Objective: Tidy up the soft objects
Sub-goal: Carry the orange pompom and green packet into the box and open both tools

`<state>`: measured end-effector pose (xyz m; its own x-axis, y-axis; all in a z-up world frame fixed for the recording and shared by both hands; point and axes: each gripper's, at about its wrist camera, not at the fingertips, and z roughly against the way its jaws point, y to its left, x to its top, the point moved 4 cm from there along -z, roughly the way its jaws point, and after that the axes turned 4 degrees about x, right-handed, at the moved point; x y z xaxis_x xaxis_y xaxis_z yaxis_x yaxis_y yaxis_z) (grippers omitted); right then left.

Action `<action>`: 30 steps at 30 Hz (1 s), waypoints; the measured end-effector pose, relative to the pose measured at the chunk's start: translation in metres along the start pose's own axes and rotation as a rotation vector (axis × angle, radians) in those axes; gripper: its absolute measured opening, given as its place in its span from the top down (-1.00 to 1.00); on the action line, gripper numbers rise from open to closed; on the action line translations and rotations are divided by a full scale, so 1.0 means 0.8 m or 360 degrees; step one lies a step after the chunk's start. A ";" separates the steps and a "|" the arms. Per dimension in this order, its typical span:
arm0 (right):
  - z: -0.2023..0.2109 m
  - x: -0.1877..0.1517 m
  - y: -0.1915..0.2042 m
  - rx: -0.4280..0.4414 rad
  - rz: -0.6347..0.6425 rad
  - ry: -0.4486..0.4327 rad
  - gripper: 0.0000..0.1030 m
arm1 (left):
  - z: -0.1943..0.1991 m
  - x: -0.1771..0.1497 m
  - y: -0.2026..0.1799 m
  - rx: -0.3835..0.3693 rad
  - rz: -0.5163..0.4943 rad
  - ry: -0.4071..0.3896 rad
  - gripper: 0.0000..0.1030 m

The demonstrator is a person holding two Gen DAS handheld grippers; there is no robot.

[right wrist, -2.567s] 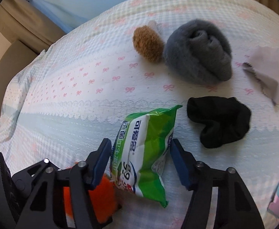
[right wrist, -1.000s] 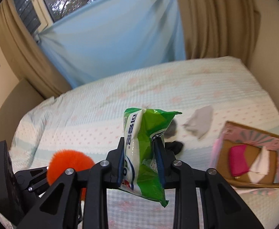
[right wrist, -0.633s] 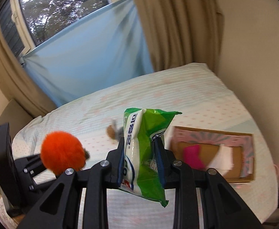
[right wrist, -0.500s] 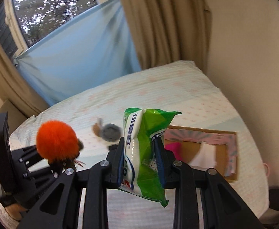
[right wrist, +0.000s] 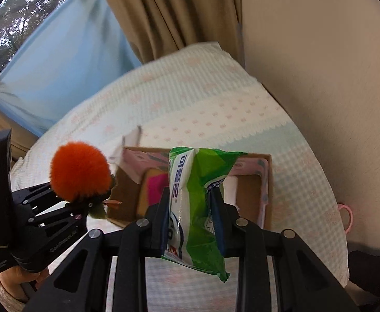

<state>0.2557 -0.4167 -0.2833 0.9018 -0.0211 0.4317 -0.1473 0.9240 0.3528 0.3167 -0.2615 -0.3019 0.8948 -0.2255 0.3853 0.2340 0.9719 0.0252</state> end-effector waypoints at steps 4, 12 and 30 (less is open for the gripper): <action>-0.033 0.001 -0.029 -0.0001 -0.0030 0.0081 0.49 | -0.055 0.002 -0.016 -0.0023 0.0006 0.0126 0.68; -0.106 0.001 -0.068 -0.0026 -0.0121 0.0239 0.49 | -0.148 -0.012 -0.024 -0.0005 -0.0004 0.0373 0.68; -0.129 0.003 -0.070 0.0011 -0.0174 0.0269 -1.00 | -0.138 -0.026 -0.012 -0.0005 -0.0103 0.0297 -0.99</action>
<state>0.3081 -0.4293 -0.3880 0.9679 -0.0560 0.2451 -0.0472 0.9171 0.3959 0.3375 -0.2735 -0.4117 0.9328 -0.2963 0.2053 0.2942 0.9548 0.0415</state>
